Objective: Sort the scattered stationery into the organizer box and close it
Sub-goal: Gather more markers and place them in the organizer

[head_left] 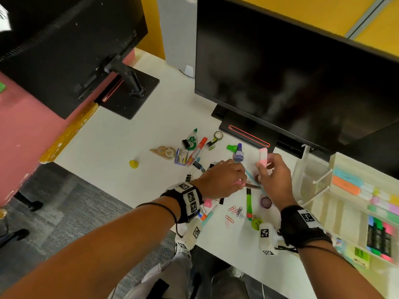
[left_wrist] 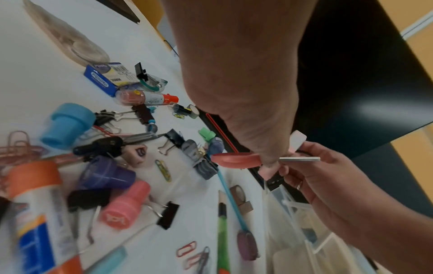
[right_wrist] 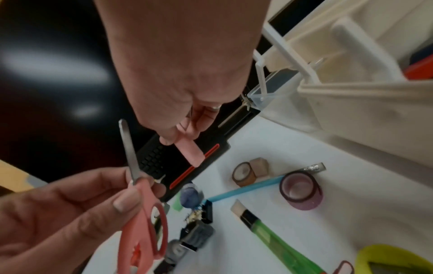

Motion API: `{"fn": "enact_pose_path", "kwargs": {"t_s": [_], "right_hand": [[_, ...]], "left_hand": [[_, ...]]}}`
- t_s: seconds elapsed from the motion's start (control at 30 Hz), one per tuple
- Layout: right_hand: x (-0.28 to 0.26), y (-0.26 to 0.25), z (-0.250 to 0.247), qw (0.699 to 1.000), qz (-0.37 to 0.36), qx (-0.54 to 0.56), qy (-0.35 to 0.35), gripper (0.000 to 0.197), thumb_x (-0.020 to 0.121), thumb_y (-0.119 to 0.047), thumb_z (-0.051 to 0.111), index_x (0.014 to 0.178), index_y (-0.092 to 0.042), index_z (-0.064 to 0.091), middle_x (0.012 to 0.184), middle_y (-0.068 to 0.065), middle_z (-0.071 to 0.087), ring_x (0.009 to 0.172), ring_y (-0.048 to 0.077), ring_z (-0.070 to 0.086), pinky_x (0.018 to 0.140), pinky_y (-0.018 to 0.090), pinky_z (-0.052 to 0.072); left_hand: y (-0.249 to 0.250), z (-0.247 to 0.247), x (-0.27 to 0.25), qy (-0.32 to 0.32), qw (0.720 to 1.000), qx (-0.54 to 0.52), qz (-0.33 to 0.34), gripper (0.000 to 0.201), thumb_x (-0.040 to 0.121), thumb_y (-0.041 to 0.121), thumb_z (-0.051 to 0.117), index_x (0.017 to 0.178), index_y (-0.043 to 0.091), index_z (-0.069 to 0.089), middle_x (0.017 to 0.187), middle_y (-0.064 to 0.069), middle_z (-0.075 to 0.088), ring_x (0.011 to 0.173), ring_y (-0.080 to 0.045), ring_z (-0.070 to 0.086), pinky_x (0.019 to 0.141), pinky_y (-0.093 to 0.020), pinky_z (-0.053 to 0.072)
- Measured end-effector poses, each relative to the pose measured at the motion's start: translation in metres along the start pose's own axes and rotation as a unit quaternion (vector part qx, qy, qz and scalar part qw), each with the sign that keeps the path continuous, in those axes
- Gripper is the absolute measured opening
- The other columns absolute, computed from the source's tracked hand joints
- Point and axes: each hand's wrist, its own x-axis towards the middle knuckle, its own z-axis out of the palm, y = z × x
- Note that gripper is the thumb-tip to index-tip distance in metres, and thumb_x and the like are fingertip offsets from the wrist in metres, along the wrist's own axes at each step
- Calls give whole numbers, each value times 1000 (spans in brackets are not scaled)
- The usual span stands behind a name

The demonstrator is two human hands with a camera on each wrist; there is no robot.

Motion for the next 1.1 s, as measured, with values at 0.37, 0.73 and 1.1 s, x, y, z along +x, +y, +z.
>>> {"fn": "enact_pose_path", "kwargs": {"t_s": [0.37, 0.73, 1.1], "right_hand": [[-46, -15, -97, 978, -22, 173, 113, 32, 100, -26, 69, 126, -33, 53, 107, -5, 69, 95, 14, 72, 81, 35, 63], [-57, 85, -244, 986, -8, 150, 72, 21, 86, -4, 77, 94, -20, 68, 92, 2, 69, 79, 18, 64, 72, 25, 52], [-38, 140, -247, 992, -99, -74, -39, 39, 91, -23, 78, 128, -31, 72, 119, -13, 55, 100, 7, 57, 93, 25, 49]], "left_hand": [[56, -29, 42, 91, 976, -176, -90, 14, 101, 34, 57, 107, 26, 66, 98, 15, 63, 95, -8, 52, 87, -38, 48], [126, -40, 130, 103, 983, -145, -49, 14, 99, 30, 62, 107, 23, 70, 103, 13, 69, 93, -8, 55, 85, -33, 47], [172, -4, 182, 54, 994, -57, -75, 14, 98, 39, 59, 104, 33, 68, 100, 19, 67, 89, -6, 51, 76, -32, 47]]}}
